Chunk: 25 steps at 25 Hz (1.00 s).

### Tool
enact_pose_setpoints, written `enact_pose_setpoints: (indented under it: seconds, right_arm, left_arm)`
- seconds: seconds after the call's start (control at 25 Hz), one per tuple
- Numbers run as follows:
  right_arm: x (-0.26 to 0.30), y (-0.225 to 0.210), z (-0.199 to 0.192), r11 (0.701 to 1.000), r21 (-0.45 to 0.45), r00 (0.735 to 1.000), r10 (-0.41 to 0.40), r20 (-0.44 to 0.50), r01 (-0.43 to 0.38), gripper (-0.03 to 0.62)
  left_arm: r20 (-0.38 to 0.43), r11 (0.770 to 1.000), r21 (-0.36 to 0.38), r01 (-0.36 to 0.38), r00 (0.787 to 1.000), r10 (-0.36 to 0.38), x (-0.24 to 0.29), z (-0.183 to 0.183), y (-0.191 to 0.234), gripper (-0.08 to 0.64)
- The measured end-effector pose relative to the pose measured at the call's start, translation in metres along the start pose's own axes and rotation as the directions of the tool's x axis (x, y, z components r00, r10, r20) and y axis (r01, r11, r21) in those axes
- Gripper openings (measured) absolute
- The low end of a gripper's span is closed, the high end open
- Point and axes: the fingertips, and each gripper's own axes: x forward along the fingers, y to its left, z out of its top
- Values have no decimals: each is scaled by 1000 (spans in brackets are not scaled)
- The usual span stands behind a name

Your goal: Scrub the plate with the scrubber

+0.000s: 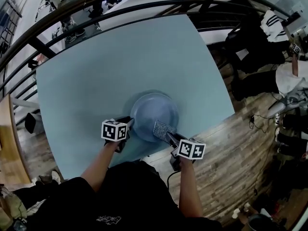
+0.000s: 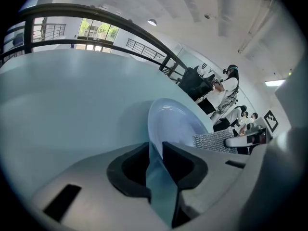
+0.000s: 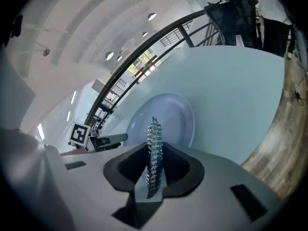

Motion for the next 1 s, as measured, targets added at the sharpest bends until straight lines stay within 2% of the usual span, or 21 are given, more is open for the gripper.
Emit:
enact_pose_setpoints:
  seconds: [0.32, 0.44, 0.68, 0.88, 1.0]
  right_arm:
    - [15, -7, 3, 1000, -1, 995, 10, -95, -10, 87]
    - [20, -7, 7, 1000, -18, 992, 21, -126, -23, 88]
    - [24, -7, 8, 999, -16, 990, 28, -140, -31, 89]
    - [25, -10, 7, 999, -14, 988, 30, -149, -32, 88]
    - [29, -9, 8, 999, -19, 987, 37, -159, -40, 89]
  left_arm:
    - [-49, 993, -117, 9, 999, -15, 5, 0, 1, 78]
    - [-75, 992, -128, 5, 997, -15, 7, 0, 2, 75]
    - [-103, 989, -150, -16, 995, 1, 11, -1, 1, 63]
    - [-111, 970, -243, -17, 994, -10, 15, -2, 2, 52]
    - [-121, 966, -259, -13, 993, -19, 16, -2, 2, 50]
